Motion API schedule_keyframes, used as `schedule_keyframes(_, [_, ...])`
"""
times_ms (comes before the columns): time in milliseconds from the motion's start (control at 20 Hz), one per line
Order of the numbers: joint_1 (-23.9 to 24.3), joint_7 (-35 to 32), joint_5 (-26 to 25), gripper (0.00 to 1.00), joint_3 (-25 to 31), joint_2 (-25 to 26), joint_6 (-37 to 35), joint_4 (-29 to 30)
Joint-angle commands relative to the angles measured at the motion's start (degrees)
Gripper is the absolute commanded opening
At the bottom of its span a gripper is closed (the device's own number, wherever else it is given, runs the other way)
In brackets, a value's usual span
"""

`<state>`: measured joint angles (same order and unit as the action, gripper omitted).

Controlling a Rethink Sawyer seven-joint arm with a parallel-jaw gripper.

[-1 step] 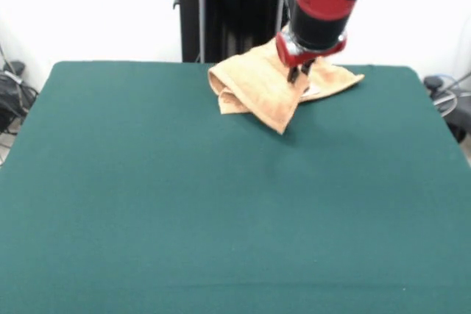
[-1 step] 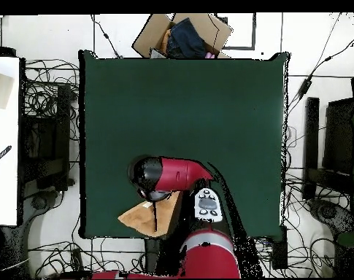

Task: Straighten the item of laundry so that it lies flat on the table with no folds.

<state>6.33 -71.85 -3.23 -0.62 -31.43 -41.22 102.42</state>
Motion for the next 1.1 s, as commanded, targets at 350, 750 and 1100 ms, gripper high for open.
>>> schedule_keyframes(350, [-0.7,-12.0,4.8,0.0,4.0,7.7,-2.7,-11.4])
schedule_keyframes(750, [-1.6,-12.0,4.8,0.0,3.6,9.6,-5.2,-14.8])
schedule_keyframes(1100, [-1.5,-10.0,3.8,0.0,4.1,11.9,-5.5,-18.4])
